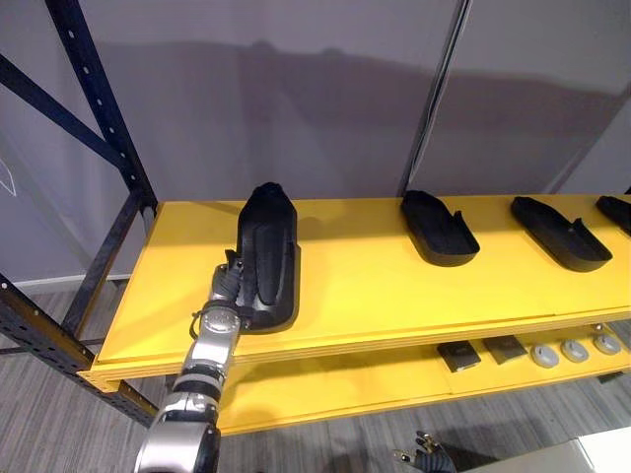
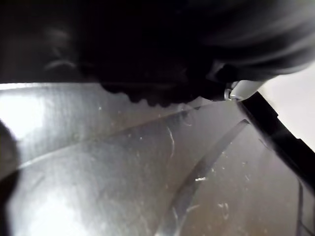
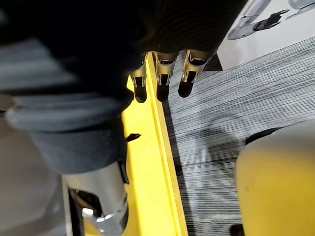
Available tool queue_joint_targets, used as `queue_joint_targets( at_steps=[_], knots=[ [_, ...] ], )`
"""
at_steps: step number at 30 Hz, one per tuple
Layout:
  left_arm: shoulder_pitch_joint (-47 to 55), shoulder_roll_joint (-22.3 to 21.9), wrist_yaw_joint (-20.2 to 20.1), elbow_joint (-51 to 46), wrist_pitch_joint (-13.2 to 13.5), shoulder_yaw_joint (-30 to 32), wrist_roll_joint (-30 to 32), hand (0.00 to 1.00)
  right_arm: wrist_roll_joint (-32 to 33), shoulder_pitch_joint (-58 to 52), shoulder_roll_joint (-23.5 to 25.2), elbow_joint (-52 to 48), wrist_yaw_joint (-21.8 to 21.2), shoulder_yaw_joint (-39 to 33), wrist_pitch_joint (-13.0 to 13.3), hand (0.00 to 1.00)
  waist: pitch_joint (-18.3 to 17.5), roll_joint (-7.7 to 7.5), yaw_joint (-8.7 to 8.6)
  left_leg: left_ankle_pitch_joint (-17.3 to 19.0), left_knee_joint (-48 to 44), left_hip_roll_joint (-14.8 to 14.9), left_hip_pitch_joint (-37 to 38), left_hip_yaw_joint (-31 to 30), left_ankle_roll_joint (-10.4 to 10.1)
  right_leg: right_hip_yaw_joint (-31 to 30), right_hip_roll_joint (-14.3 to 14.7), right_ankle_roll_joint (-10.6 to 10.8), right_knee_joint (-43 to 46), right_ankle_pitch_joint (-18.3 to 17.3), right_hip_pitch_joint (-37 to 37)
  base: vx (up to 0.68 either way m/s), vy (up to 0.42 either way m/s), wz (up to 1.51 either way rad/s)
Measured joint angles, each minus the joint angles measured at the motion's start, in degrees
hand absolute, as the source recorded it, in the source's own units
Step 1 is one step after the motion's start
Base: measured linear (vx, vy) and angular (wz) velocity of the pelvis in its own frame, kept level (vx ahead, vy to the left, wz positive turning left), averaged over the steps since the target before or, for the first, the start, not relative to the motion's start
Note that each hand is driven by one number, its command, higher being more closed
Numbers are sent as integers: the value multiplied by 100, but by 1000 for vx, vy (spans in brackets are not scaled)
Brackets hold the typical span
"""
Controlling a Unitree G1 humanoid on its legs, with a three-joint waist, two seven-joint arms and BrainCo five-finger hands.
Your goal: Walk over and take plastic housings, then place them on the shelf
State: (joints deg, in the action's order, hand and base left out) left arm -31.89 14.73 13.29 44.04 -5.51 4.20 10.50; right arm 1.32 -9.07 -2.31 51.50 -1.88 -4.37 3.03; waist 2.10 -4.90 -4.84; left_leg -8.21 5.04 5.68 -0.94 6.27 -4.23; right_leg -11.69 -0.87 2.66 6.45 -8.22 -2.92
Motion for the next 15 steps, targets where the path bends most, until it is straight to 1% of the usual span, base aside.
queue_joint_targets(
  at_steps=[1, 2, 7, 11, 15],
  knots=[
    [-54, 16, 4, 36, 0, 45, 5, 100, 4, 20, 3, 28, -9, 0, 0, 0, 9, -14, -2, 1, -1, -12, 0, 3, 6, -6, -10, -23, 0, 20, 2, 55, 15, 0],
    [-158, 21, 5, 131, 0, 112, 36, 0, 13, 28, 4, 45, -19, -3, 9, 0, 20, -23, -3, 8, -2, -36, 0, 8, 20, -12, -31, -24, -1, 19, 3, 76, 19, -2],
    [-603, 62, -4, 417, 7, 127, 85, 0, 18, 147, 9, 166, -57, -3, 29, 0, 93, -32, -23, 53, -4, -68, -39, 19, 27, -21, -68, -26, -95, 21, 2, 59, 14, -1],
    [-890, 51, 6, 580, 41, 120, 109, 0, 45, 246, 9, 216, -61, -2, 37, 0, 169, -34, -109, 76, -5, -70, -56, 1, 13, -21, -72, -27, -107, 24, -1, 34, 3, -1],
    [-983, 7, 37, 657, 43, 125, 83, 0, 46, 247, 6, 224, -59, -3, 52, 0, 175, -37, -130, 90, -4, -70, -56, -7, 13, -18, -75, -27, -109, 23, -2, 0, 0, 0]
  ],
)
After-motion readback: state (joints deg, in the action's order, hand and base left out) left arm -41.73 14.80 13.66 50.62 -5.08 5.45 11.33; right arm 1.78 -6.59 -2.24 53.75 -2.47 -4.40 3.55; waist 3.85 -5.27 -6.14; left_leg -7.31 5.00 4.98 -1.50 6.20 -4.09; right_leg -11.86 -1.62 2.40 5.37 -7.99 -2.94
